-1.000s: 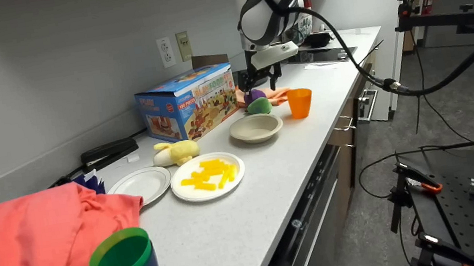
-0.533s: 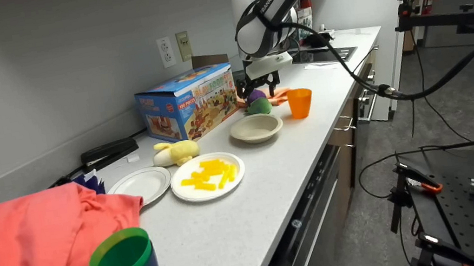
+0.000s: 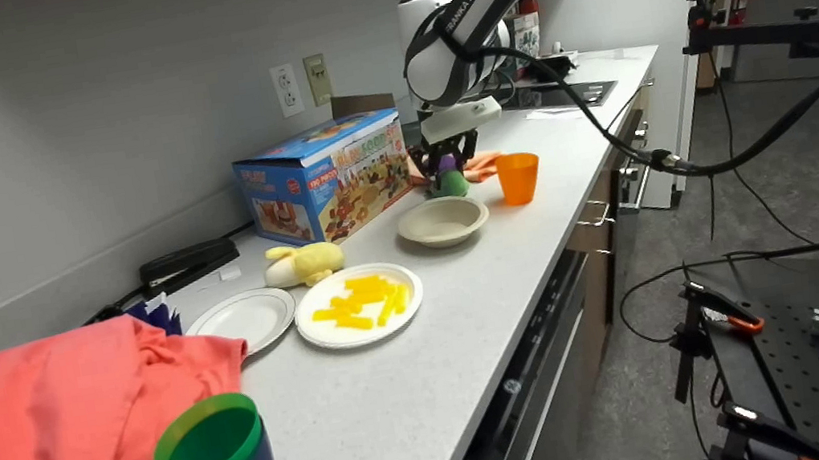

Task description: Place the green plush toy on the beige plate

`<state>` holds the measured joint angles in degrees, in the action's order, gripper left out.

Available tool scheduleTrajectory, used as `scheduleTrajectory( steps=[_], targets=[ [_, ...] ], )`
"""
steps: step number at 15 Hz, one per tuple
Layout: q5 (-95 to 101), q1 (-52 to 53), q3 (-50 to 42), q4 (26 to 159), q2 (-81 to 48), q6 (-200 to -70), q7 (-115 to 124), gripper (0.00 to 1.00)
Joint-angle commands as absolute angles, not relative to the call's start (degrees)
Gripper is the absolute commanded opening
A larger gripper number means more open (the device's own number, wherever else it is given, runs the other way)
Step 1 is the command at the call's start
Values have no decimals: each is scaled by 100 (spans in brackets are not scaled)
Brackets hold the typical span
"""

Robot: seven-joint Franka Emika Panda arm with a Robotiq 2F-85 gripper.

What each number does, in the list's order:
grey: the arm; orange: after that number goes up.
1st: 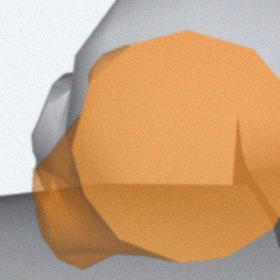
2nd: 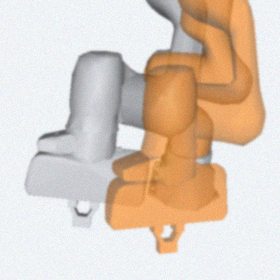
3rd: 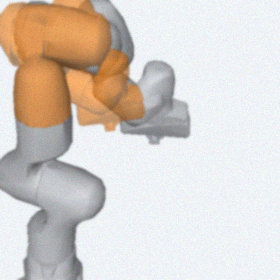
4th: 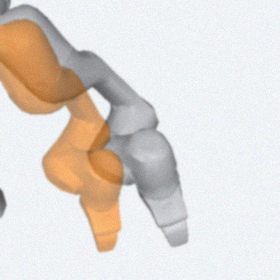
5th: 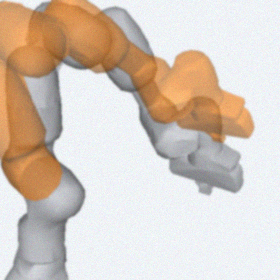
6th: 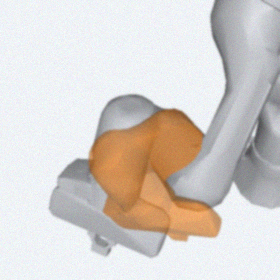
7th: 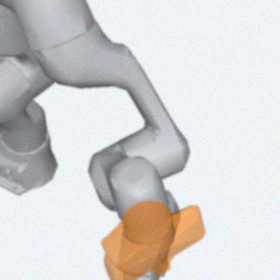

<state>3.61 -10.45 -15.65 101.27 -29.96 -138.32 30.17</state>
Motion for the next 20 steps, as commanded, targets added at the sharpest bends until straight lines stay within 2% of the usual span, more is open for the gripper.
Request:
scheduleTrajectory(
  steps=[1, 4, 6, 7, 17, 20],
  targets=[
    [136, -992, -1581, 9924, -2977, -13695, 3012, 20],
    [-116, -1025, -1448, 9931, -2739, -13698, 2873, 2],
    [-268, -1041, -1326, 9969, -2519, -13622, 2611, 5],
    [-353, -1054, -1251, 9996, -2394, -13568, 2452, 2],
    [-576, -814, -705, 10638, -1438, -12210, 1346, 4],
    [-449, -694, -670, 11000, -1407, -12298, 1269, 4]
  ],
)
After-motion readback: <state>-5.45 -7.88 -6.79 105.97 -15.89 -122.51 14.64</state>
